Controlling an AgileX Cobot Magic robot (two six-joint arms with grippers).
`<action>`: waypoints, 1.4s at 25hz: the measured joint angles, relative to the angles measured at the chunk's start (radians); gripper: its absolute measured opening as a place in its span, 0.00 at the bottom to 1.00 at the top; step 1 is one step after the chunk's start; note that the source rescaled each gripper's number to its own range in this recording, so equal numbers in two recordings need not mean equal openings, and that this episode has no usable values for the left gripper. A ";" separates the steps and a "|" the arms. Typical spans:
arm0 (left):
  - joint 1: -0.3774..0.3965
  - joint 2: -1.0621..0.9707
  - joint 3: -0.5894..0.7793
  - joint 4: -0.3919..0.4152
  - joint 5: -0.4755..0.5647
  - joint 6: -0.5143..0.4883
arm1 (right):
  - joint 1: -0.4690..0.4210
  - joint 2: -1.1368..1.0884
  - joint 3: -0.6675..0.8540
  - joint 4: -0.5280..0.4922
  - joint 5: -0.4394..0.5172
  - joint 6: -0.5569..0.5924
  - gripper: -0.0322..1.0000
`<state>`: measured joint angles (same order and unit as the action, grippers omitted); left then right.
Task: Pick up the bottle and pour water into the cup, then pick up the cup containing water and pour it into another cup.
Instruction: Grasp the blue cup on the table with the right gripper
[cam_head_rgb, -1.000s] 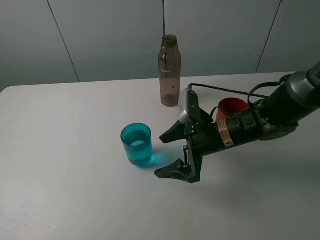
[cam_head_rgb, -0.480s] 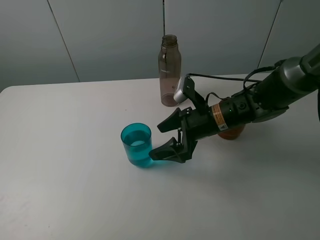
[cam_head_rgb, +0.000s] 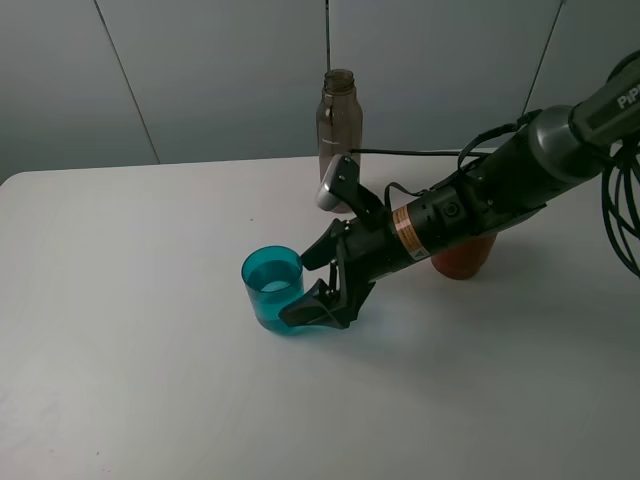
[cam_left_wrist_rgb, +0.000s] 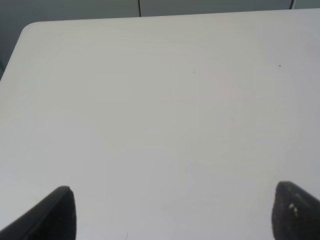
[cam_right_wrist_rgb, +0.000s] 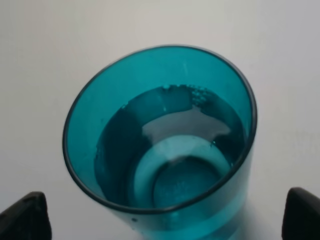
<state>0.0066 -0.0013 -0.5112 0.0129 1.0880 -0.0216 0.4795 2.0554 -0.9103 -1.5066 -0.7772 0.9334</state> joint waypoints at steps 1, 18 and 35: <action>0.000 0.000 0.000 0.000 0.000 0.000 | 0.002 0.000 -0.002 -0.002 0.005 0.002 1.00; 0.000 0.000 0.000 0.000 0.000 0.000 | 0.034 0.002 -0.056 -0.048 0.054 0.046 1.00; 0.000 0.000 0.000 0.000 0.000 0.000 | 0.055 0.027 -0.073 -0.032 0.050 -0.016 1.00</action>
<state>0.0066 -0.0013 -0.5112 0.0129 1.0880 -0.0216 0.5346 2.0827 -0.9831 -1.5382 -0.7274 0.9171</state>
